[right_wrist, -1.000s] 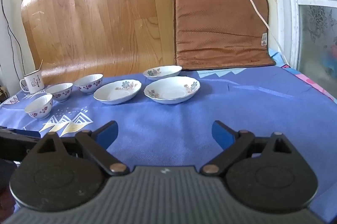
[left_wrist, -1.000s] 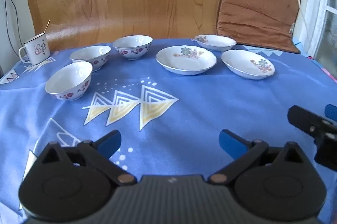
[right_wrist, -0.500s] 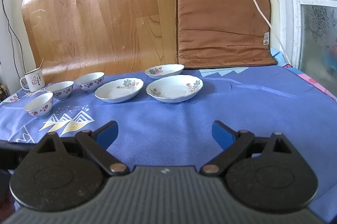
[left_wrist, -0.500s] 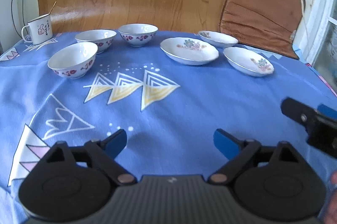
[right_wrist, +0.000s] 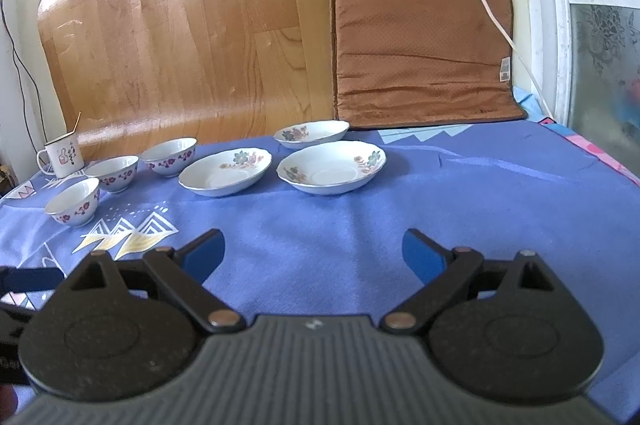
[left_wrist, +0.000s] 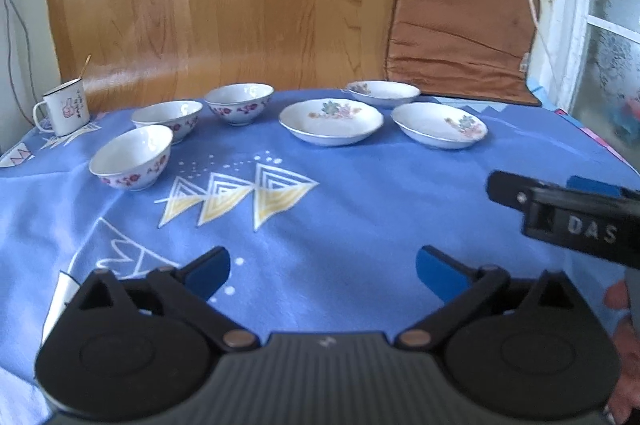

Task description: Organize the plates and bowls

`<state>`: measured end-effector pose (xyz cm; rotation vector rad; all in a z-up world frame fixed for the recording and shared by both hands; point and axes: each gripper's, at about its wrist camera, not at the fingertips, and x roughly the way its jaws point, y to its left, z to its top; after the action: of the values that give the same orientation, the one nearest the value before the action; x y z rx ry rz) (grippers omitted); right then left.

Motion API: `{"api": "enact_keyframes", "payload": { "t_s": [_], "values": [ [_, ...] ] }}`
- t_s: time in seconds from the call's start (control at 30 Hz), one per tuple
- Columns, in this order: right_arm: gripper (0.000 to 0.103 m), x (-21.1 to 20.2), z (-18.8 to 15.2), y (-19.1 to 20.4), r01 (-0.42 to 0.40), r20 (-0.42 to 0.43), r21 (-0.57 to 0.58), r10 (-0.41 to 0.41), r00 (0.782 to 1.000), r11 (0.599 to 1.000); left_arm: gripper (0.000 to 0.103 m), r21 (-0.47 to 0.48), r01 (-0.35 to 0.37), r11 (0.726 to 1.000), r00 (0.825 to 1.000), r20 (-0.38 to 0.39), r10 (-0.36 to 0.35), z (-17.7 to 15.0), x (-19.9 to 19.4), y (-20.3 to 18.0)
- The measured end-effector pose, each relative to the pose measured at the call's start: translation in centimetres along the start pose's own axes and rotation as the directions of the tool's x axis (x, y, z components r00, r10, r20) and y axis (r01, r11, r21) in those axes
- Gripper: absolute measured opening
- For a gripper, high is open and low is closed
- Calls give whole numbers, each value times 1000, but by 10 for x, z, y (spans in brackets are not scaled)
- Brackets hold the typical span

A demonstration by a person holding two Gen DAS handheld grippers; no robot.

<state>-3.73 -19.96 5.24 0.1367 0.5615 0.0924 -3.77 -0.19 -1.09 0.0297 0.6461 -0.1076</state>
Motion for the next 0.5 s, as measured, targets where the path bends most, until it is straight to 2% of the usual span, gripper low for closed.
{"api": "enact_keyframes", "payload": {
  "t_s": [0.1, 0.2, 0.5],
  "values": [
    [91, 1, 0, -2, 0, -10, 13, 0, 1000, 1000, 103, -34, -22, 999, 1000, 2, 22, -1, 3, 8],
    [89, 2, 0, -4, 2, -13, 28, -1, 1000, 1000, 103, -59, -15, 998, 1000, 7, 15, -4, 3, 11],
    [85, 2, 0, -4, -5, -17, 36, 5, 1000, 999, 103, -51, -17, 999, 1000, 24, 18, -4, 0, 10]
  ]
}}
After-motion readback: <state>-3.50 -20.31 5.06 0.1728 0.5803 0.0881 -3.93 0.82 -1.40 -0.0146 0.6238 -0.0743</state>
